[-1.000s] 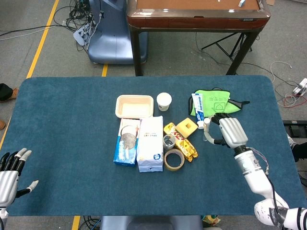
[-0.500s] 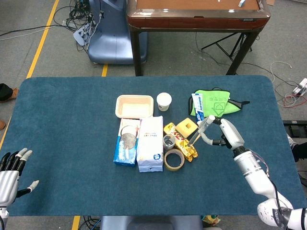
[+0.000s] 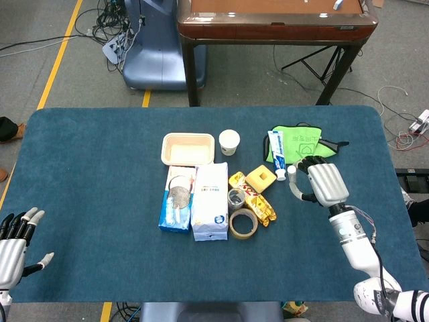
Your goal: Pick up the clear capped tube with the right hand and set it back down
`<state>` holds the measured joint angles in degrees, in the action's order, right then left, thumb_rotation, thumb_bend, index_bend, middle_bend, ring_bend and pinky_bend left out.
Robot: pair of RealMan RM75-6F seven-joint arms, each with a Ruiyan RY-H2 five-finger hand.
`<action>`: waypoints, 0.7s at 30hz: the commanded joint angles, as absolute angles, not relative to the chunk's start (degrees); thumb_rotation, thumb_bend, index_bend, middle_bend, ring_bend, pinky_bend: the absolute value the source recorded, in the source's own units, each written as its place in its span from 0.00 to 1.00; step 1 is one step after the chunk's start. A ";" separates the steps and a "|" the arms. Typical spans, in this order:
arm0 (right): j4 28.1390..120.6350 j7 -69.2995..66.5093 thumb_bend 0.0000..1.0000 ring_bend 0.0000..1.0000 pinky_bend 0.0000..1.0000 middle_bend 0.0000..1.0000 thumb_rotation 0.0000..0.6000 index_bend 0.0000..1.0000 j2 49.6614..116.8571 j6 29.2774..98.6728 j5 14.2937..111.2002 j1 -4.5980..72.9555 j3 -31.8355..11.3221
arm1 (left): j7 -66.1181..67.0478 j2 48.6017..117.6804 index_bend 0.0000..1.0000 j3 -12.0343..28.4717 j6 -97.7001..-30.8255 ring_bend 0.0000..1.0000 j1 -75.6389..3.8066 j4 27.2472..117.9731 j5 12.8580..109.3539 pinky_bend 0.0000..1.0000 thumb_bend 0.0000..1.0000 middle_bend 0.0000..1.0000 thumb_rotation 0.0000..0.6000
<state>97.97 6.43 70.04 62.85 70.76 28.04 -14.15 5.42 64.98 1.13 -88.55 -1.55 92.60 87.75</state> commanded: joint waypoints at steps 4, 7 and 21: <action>104.43 -29.76 0.54 0.28 0.24 0.42 1.00 0.65 67.93 53.91 67.88 27.19 -18.18 | 5.38 65.03 0.11 1.13 -88.55 0.08 -1.62 92.55 87.87 0.01 0.19 0.07 1.00; 103.30 -31.52 0.53 0.28 0.24 0.42 1.00 0.65 68.96 54.88 70.74 27.54 -18.36 | 5.33 65.05 0.11 1.17 -88.56 0.08 -1.62 92.55 87.78 0.01 0.19 0.07 1.00; 100.08 -27.93 0.53 0.28 0.24 0.42 1.00 0.65 75.10 53.23 68.94 33.95 -20.18 | 4.94 65.15 0.11 1.24 -88.45 0.08 -1.54 92.05 87.31 0.01 0.19 0.07 1.00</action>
